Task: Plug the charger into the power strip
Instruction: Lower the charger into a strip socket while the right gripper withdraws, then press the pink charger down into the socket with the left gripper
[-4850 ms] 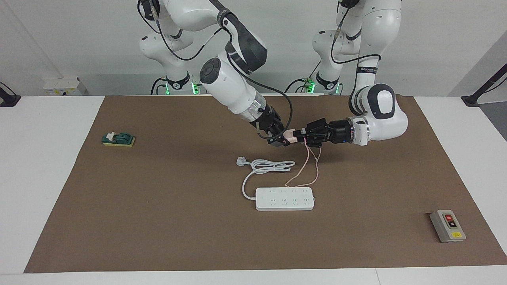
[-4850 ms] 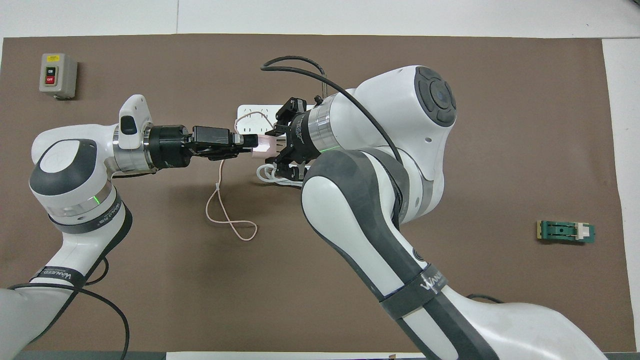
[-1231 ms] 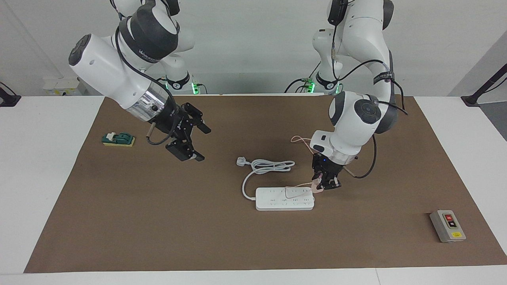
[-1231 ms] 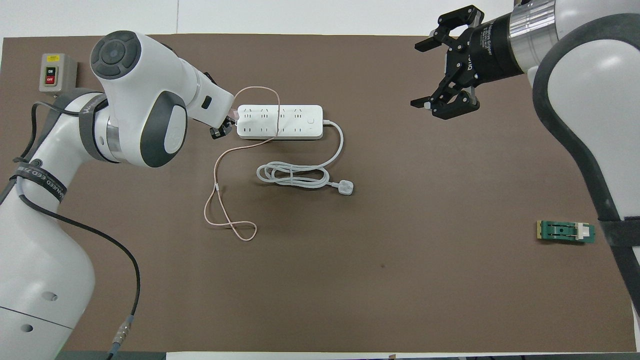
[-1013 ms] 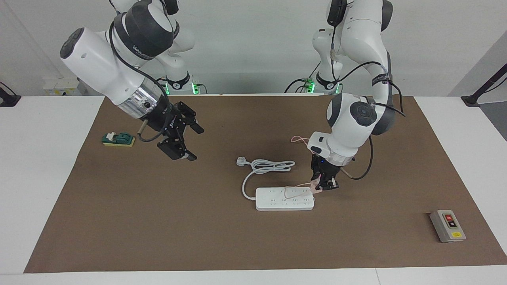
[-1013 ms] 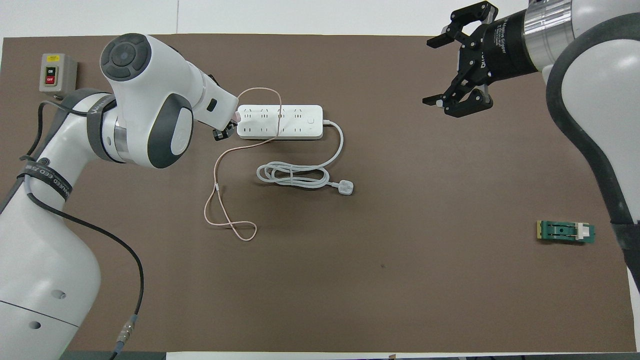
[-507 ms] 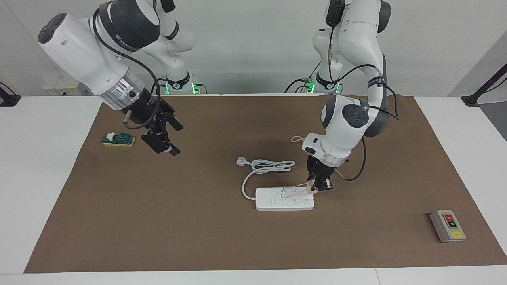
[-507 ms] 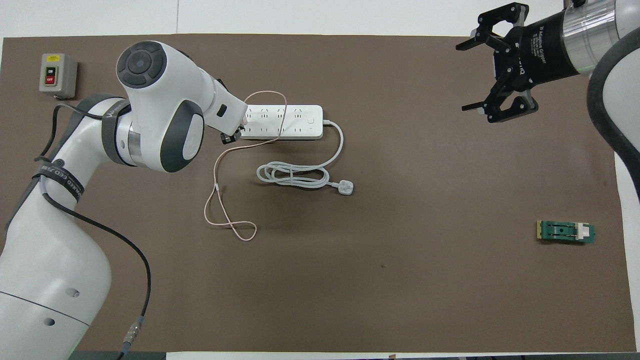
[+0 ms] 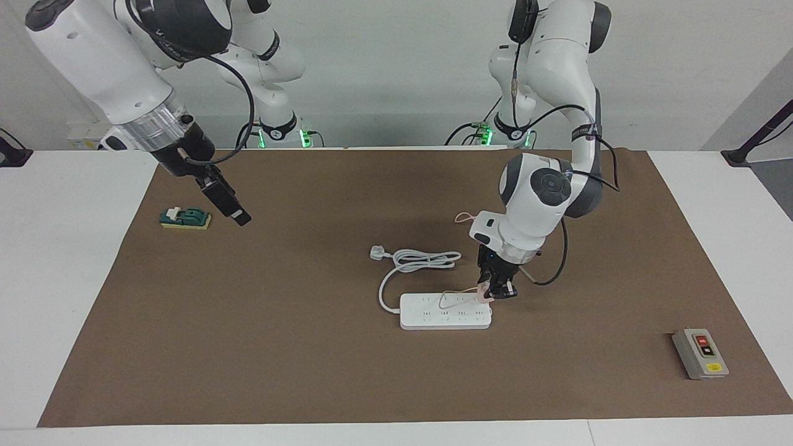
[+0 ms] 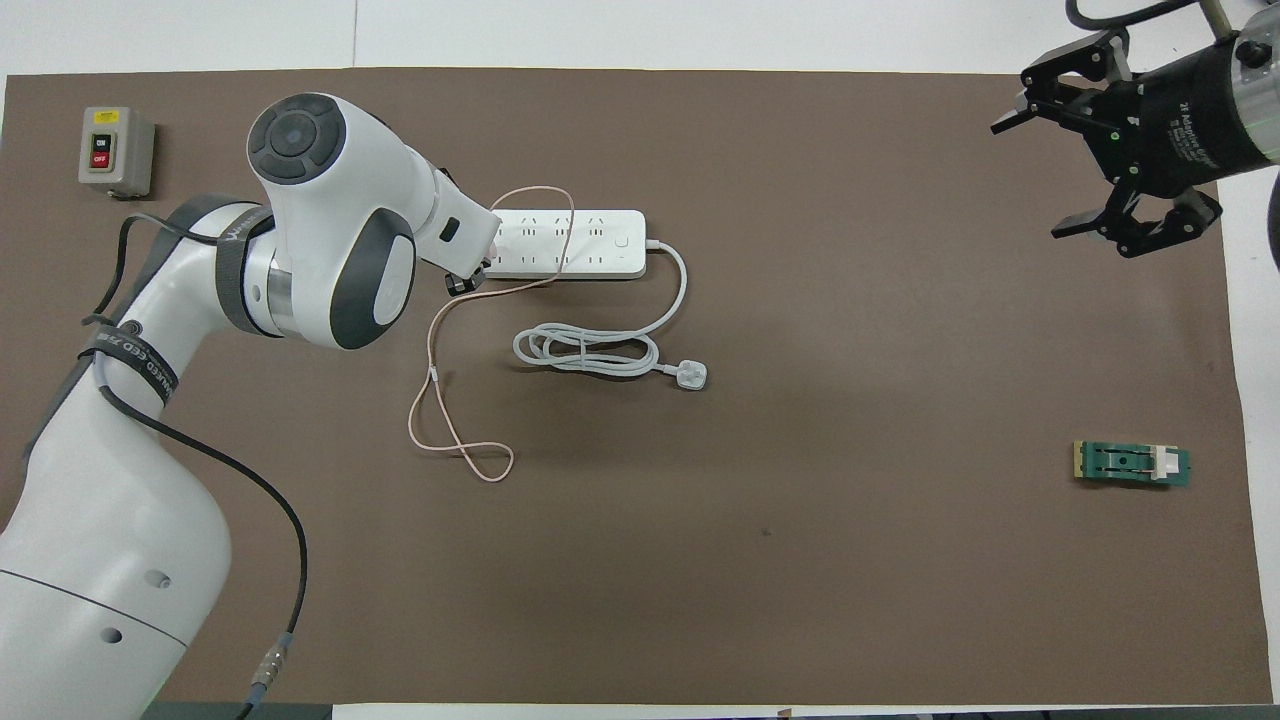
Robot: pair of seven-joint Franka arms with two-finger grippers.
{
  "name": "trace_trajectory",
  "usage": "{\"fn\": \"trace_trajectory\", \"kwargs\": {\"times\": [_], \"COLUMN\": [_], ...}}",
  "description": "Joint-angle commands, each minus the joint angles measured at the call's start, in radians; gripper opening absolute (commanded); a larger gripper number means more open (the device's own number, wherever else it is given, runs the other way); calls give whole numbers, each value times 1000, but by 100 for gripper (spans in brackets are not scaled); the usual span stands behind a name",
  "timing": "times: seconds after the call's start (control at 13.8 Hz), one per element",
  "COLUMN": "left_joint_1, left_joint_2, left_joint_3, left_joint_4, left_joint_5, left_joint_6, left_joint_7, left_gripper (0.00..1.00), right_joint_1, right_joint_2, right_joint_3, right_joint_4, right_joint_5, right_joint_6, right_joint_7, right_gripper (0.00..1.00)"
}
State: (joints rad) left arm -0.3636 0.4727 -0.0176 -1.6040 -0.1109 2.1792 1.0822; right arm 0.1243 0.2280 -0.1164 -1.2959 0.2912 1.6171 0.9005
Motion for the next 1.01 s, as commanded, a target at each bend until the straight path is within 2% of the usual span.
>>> {"fn": "trace_trajectory", "kwargs": {"times": [0.0,0.14,0.51,0.94], "left_joint_1": [-23,-24,-24,-32], "left_joint_2": [-8,-6,-8,-8], "left_joint_3": [15,15,12,10], "left_joint_4": [-25,-30,-39,-45], "left_joint_5": [16,16,14,5], "left_joint_6": [39,51,50,39], "left_joint_7": [-2,-4,-1,-1], "left_gripper": [0,0,0,0], "right_joint_1": [-6,-6,-18,-22], "right_joint_2": [-25,-29,-52,-67], "right_joint_3": [4,0,0,0], "right_joint_4": [-5,-5,-5,-6], "right_joint_5": [-104,-150,-217,-257], "right_joint_6": [-26,-55,-150,-241], "right_joint_7": [-232,-391,-610,-719], "right_gripper": [100,100,100,100]}}
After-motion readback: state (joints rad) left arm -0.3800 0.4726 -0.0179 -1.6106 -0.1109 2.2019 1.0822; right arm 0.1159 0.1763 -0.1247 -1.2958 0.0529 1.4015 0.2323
